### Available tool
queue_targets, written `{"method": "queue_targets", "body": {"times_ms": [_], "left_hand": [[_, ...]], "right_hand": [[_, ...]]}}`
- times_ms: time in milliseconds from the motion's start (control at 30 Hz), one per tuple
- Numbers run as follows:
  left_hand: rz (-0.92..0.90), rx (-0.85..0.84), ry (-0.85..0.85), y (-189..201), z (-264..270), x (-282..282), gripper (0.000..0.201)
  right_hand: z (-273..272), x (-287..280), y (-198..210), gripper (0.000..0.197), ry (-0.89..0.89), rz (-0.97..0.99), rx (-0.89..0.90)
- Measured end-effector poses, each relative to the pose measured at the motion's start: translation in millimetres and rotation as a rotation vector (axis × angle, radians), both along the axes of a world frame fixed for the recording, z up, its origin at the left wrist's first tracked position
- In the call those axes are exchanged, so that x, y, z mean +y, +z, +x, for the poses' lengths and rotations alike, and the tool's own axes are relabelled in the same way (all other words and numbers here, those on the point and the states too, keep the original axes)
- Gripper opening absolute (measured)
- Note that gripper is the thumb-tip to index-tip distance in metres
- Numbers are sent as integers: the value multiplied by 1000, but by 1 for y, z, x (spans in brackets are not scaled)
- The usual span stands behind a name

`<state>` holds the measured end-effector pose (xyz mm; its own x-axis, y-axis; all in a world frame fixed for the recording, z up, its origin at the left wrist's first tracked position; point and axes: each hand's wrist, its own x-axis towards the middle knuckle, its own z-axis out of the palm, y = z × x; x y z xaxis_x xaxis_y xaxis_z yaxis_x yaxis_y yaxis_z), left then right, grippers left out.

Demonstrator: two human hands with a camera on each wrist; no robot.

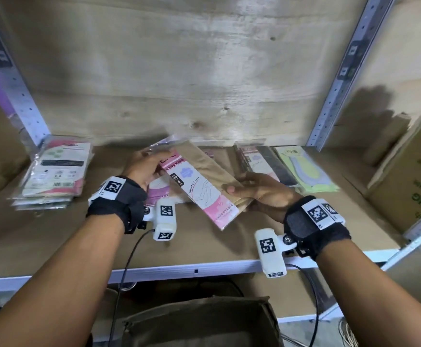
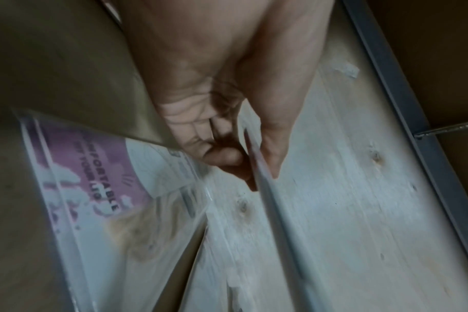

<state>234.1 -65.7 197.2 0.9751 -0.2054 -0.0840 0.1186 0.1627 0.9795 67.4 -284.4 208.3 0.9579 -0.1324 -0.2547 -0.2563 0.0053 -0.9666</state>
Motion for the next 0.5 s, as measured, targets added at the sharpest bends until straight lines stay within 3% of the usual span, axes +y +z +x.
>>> {"method": "queue_targets", "body": {"times_ms": [100,300,367,500], "left_hand": [[8,19,-15,2,-5,2,9],[52,15,-26,6,-16,9,34],[66,-25,-48,4,-21,10,30],[117,-116,-54,1,-22,8,19]], "right_hand": [[-6,-11,2,44,-57,-29,-33],[-15,-29,5,50,-267,-57,-112],[-16,-33,5,50,-326,-21,-127],[-17,-38,2,30,-390,-14,-140]]}}
